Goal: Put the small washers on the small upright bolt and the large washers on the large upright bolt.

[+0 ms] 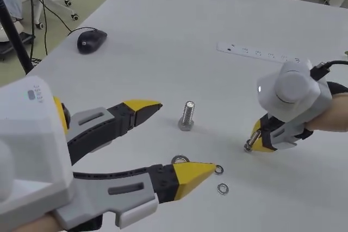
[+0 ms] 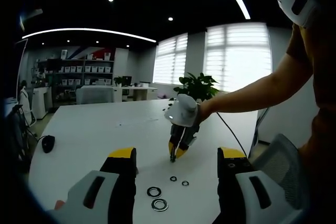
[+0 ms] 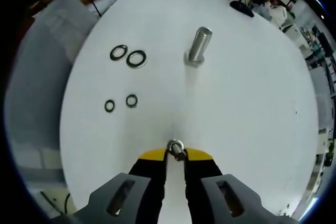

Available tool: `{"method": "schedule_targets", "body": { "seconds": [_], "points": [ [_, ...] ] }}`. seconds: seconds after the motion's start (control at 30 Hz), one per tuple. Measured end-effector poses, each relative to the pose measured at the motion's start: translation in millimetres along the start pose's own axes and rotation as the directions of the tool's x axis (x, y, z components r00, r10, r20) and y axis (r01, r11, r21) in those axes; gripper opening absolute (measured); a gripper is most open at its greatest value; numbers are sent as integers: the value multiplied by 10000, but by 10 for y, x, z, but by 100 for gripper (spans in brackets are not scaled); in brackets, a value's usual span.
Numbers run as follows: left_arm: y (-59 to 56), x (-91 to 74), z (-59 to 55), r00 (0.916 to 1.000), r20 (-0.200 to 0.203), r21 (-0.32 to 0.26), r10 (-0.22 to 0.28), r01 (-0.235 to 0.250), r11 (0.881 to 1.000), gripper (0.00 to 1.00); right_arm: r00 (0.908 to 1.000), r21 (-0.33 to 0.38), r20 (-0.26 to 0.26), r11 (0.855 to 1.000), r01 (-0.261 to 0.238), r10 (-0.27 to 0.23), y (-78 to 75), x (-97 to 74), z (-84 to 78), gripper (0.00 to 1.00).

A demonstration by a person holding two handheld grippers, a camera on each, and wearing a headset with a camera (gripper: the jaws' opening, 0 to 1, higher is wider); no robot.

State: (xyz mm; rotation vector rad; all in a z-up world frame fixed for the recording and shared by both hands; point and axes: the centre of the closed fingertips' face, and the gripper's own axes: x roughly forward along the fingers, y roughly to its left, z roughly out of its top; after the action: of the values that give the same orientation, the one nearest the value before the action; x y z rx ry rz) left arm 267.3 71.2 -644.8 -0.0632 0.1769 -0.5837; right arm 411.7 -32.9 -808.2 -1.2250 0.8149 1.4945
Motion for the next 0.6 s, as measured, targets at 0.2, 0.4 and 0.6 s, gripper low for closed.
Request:
{"method": "schedule_targets", "body": {
  "seconds": [0.2,0.4,0.6],
  "points": [
    [-1,1,-3,10000,-20,1,9,-9,10000,62,10000,44,29,10000,-3,3,9,42,-45,14],
    [-6,3,14,10000,-2,60,6,-6,10000,62,9997,243,108,9995,214,-217,-31,-53,-87,16],
    [-14,-5,24,10000,32,101,6,-7,9999,62,9993,388,192,9988,305,-313,90,-201,-96,16]
  ]
}}
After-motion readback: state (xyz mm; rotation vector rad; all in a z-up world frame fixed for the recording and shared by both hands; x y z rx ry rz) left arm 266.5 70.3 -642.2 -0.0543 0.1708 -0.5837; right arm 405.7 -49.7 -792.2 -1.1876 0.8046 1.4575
